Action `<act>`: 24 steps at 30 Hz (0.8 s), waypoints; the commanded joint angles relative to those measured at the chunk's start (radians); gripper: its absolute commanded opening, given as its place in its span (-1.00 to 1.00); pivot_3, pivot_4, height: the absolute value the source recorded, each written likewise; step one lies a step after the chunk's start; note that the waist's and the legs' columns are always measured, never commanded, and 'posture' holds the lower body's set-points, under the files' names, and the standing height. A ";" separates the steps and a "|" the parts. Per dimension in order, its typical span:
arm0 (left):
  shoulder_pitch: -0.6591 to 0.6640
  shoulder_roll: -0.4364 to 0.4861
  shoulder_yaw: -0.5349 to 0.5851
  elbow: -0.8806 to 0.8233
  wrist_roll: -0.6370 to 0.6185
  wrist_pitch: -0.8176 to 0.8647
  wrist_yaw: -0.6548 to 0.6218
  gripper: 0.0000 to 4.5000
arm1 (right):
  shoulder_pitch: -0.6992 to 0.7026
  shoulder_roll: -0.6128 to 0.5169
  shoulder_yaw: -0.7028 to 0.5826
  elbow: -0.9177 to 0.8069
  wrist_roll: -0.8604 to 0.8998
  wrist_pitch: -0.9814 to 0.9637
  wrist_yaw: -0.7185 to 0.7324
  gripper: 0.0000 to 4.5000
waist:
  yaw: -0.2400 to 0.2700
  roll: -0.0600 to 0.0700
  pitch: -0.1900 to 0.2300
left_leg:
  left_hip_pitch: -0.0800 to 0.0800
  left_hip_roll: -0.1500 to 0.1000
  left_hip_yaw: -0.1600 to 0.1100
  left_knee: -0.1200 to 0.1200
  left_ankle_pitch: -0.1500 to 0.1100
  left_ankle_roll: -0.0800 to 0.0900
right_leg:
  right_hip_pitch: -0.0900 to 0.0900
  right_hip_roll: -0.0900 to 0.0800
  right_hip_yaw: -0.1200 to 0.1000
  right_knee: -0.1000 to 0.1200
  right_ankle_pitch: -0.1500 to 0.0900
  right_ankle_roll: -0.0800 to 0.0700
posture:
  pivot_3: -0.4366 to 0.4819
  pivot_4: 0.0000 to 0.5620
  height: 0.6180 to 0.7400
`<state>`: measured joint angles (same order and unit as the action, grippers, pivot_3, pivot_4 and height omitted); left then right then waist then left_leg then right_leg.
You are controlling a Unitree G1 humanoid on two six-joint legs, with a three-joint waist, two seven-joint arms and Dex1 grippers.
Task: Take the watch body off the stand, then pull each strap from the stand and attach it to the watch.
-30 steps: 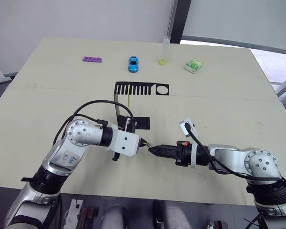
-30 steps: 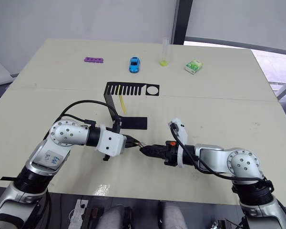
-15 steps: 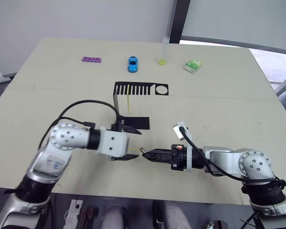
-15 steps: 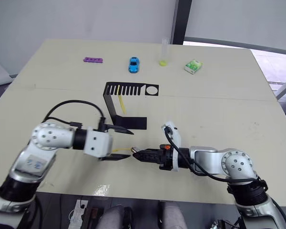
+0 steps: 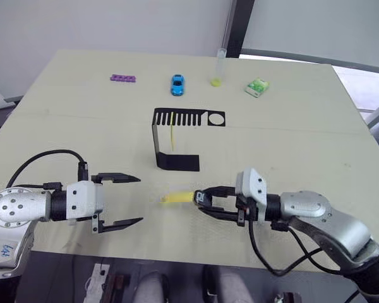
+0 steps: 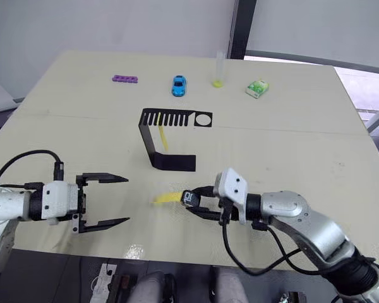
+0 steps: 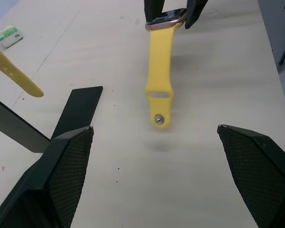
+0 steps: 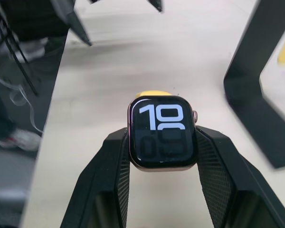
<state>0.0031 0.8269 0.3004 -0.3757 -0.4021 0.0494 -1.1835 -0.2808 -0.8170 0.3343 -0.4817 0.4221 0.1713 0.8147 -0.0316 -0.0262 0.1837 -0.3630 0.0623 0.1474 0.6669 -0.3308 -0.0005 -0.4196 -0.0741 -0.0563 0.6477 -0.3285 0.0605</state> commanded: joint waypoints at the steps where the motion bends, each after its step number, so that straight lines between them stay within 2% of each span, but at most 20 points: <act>1: 0.023 0.007 0.045 0.002 -0.036 -0.034 -0.008 1.00 | 0.015 -0.005 -0.005 0.035 -0.148 -0.220 0.091 -0.33 | 0.002 0.000 0.000 | 0.001 0.000 0.000 0.000 0.000 0.000 | 0.000 0.000 0.000 0.001 0.000 0.000 | -0.05 -0.47 1.00; 7: 0.048 0.005 0.050 0.020 -0.044 -0.092 -0.024 1.00 | 0.008 0.018 -0.020 0.062 -0.228 -0.310 0.137 -0.33 | 0.001 0.000 0.000 | 0.003 0.000 0.001 0.001 0.000 0.000 | 0.000 0.000 0.001 0.004 0.000 -0.001 | -0.05 -0.47 1.00; 12: 0.063 0.002 0.054 0.028 -0.051 -0.114 -0.013 1.00 | -0.037 0.071 0.004 0.081 -0.268 -0.295 0.147 -0.33 | 0.000 0.000 0.000 | 0.004 0.000 0.001 0.001 0.001 -0.001 | 0.001 0.000 0.002 0.005 -0.001 -0.002 | -0.05 -0.47 1.00; 18: 0.080 0.022 0.087 0.029 -0.125 -0.059 -0.031 1.00 | -0.164 0.209 0.109 0.150 -0.259 -0.059 0.183 -0.33 | -0.003 0.000 0.000 | 0.005 0.000 0.001 0.001 0.001 -0.001 | 0.000 -0.001 0.001 0.007 -0.002 -0.004 | -0.05 -0.47 1.00; 24: 0.110 0.040 0.111 0.030 -0.138 -0.045 -0.049 1.00 | -0.225 0.303 0.187 0.240 -0.335 0.041 0.177 -0.33 | -0.003 0.000 0.000 | 0.005 0.000 0.001 0.000 0.001 -0.001 | 0.000 -0.001 0.001 0.007 -0.002 -0.004 | -0.05 -0.47 1.00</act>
<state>0.1008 0.8561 0.3831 -0.3376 -0.5187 0.0055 -1.2262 -0.4994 -0.5174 0.5151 -0.2315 0.0984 0.1963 0.9893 -0.0342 -0.0262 0.1837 -0.3581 0.0625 0.1485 0.6670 -0.3302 -0.0017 -0.4193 -0.0755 -0.0555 0.6551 -0.3309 0.0560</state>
